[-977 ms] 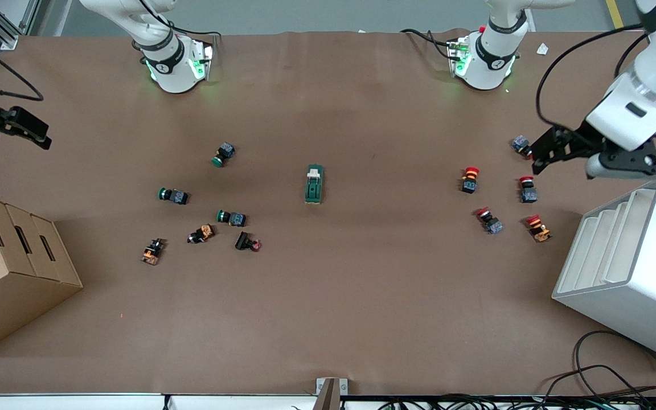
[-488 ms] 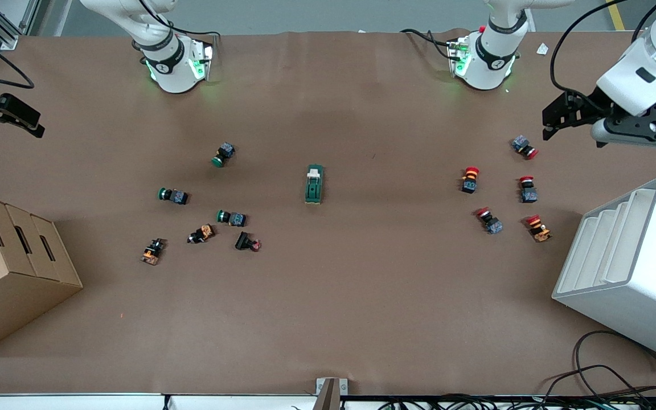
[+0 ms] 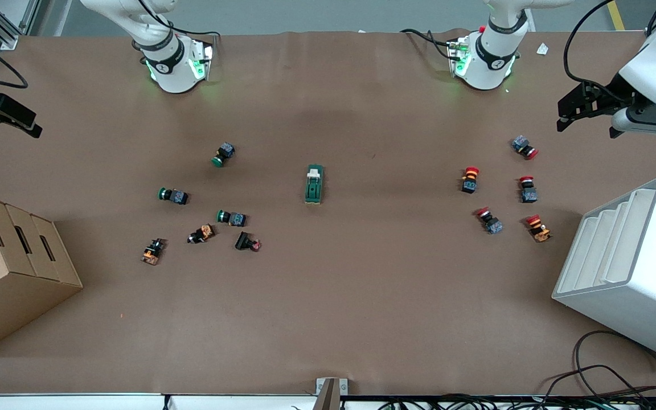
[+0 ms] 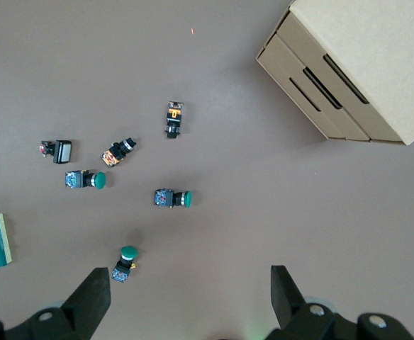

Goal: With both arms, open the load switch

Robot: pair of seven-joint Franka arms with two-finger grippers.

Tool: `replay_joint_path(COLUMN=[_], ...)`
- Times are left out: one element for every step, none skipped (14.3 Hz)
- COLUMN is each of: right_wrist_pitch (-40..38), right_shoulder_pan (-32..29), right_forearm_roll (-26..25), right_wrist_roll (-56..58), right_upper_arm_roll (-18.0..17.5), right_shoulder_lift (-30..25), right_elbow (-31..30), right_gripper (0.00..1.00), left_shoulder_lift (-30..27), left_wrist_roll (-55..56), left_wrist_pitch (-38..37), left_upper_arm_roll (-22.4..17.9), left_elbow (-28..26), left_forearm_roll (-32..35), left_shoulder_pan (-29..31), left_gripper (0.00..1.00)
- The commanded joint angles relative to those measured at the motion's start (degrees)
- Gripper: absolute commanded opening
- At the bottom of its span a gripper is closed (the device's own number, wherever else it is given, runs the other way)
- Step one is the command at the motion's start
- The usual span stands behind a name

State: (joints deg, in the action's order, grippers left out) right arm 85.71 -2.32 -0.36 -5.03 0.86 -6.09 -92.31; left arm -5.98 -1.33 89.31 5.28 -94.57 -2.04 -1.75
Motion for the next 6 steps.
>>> replay_joint_path(right_wrist_pitch=[-2.21, -2.13, -2.13, -2.04, -1.78, -1.78], right_shoulder_pan=[-0.41, -0.23, 0.03, 0.12, 0.21, 0.38], right_forearm_roll=[0.89, 0.98, 0.98, 0.89, 0.98, 0.89], right_wrist_roll=[0.55, 0.46, 0.46, 0.38, 0.38, -0.06], right_upper_arm_roll=[-0.6, -0.69, -0.69, -0.69, -0.69, -0.69], right_shoulder_lift=[0.02, 0.03, 0.11, 0.12, 0.2, 0.2], right_elbow=[2.4, 2.4, 2.4, 2.4, 2.49, 2.4], right_gripper=[1.0, 1.0, 1.0, 1.0, 1.0, 1.0], left_shoulder_lift=[-0.44, -0.27, -0.35, -0.44, -0.53, -0.53], left_wrist_roll=[-1.22, -1.05, -0.79, -0.7, -0.61, -0.69], left_wrist_pitch=[0.34, 0.34, 0.34, 0.25, 0.16, 0.16], left_upper_arm_roll=[-1.32, -1.85, -1.86, -1.86, -1.86, -1.86], left_elbow=[0.0, 0.79, 0.88, 0.88, 0.88, 0.88], left_forearm_roll=[-0.42, -0.42, -0.25, 0.01, -0.07, -0.07], left_shoulder_pan=[-0.09, -0.36, -0.53, -0.88, -0.97, -0.89], left_gripper=[1.0, 1.0, 1.0, 1.0, 1.0, 1.0])
